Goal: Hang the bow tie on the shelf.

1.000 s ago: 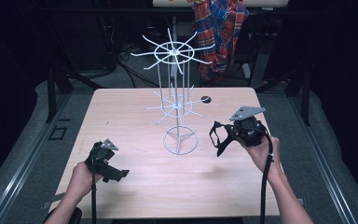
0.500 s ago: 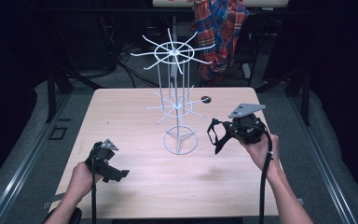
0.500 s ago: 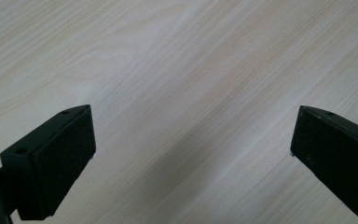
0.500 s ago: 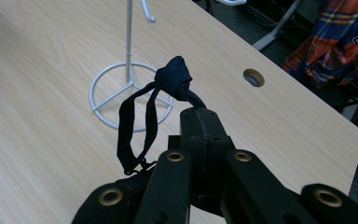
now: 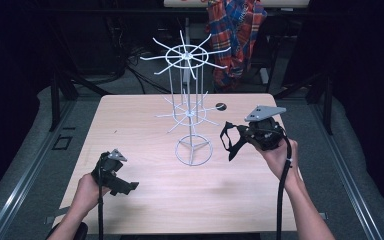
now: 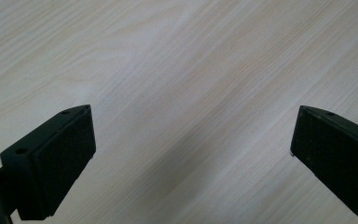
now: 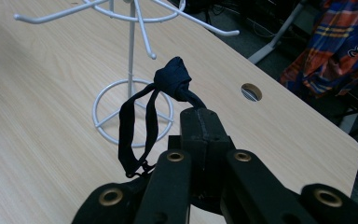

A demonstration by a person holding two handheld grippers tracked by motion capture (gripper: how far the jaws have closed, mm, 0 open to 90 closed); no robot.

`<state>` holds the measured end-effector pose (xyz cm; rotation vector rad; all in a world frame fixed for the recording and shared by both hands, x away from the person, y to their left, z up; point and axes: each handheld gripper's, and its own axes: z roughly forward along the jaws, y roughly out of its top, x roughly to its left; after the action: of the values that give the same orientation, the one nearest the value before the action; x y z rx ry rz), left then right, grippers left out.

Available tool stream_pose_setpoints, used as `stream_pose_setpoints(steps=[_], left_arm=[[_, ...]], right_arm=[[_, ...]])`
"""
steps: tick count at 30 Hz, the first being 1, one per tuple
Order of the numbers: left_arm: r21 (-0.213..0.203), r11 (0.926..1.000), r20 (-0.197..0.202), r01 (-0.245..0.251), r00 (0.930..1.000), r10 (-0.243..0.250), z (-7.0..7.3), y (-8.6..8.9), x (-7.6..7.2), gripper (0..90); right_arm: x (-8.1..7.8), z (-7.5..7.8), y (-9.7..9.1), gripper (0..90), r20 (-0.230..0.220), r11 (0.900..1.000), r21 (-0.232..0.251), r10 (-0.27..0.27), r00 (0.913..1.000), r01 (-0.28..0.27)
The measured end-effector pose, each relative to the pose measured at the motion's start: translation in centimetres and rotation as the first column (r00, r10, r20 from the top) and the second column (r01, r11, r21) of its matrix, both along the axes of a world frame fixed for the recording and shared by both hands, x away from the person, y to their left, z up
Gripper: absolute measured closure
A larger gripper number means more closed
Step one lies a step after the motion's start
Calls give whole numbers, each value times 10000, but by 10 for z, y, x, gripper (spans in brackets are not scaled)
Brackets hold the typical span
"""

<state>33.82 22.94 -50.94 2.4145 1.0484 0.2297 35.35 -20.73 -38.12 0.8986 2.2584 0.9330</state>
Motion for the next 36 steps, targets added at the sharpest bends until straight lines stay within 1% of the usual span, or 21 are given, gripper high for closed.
stream_pose_setpoints(steps=[8, 9, 13, 14, 18, 20, 22, 30, 33, 34, 36], left_arm=[[-5, 10000, -5, 16, 10000, -16, 0, 0, 0, 0], [-17, 10000, -34, 36, 10000, -36, 0, 0, 0, 0], [-7, 10000, -57, 61, 10000, -61, 0, 0, 0, 0], [-9, 10000, -52, 60, 10000, -60, 0, 0, 0, 0], [-2, 10000, -61, 62, 10000, -62, 0, 0, 0, 0], [-10, 10000, -72, 59, 10000, -59, 0, 0, 0, 0], [41, 10000, -82, 80, 9999, -80, 0, 0, 0, 0], [47, 9999, -87, 89, 9999, -88, 0, 0, 0, 0], [59, 9999, -90, 105, 9999, -104, 0, -1, 0, 0], [61, 9999, -84, 104, 9999, -103, 0, -1, 0, 0], [61, 9999, -85, 102, 9999, -101, 0, 0, 0, 0]], right_arm=[[0, 4, 0, 900, 110, 10000, 57, -4, 9999, 4], [0, 5, 0, 900, 151, 9999, 141, -27, 9999, 25], [-1, 7, 0, 900, 182, 9998, 184, -26, 9998, 22], [-1, 9, 0, 900, 248, 9999, 161, -38, 9997, 34], [-1, 12, 0, 900, 367, 9997, 251, -24, 9993, 15], [-1, 13, 0, 900, 350, 9995, 307, -21, 9994, 10], [-1, 15, 0, 900, 446, 9990, 438, 17, 9990, -36], [2, 18, 2, 900, 421, 9989, 460, 32, 9991, -52], [6, 18, 2, 900, 395, 9980, 637, 31, 9992, -56], [7, 18, 2, 900, 372, 9982, 606, 17, 9993, -40], [8, 18, 2, 900, 401, 9976, 695, 16, 9992, -44]])
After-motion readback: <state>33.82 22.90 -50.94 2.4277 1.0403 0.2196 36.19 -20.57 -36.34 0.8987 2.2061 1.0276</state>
